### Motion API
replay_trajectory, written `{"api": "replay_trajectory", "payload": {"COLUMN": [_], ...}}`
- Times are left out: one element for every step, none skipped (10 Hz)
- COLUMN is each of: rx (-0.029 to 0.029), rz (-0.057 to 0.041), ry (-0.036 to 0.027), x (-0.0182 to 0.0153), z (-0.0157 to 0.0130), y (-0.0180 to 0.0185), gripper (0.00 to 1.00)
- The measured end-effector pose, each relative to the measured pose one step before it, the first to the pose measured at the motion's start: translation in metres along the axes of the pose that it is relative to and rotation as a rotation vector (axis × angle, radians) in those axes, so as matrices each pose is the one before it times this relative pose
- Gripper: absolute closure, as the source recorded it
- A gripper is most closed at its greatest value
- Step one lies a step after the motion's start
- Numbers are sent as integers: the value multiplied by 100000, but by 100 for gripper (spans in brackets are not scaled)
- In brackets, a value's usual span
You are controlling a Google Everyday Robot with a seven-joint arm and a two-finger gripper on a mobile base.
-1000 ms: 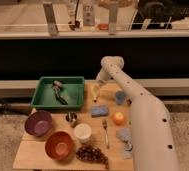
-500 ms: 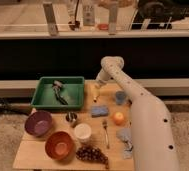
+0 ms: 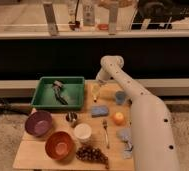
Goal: Place banana in metal cup
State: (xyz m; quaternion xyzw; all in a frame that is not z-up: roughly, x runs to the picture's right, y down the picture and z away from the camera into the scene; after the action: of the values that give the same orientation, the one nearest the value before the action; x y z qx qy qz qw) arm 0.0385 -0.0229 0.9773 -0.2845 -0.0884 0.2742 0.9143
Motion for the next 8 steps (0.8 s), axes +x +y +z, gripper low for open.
{"api": "replay_trajectory", "payload": {"rx": [93, 106, 131, -618, -221, -153, -161, -23], "rz": [432, -328, -261, 608, 861, 548, 272, 128], "ry": [193, 265, 24, -105, -126, 88, -53, -102], "x": [129, -154, -325, -69, 314, 299, 0, -139], "z": [135, 79, -246, -163, 206, 449, 397, 63], "y": [-27, 191, 137, 41, -120, -52, 66, 39], "gripper": [20, 20, 20, 20, 20, 20, 20, 20]}}
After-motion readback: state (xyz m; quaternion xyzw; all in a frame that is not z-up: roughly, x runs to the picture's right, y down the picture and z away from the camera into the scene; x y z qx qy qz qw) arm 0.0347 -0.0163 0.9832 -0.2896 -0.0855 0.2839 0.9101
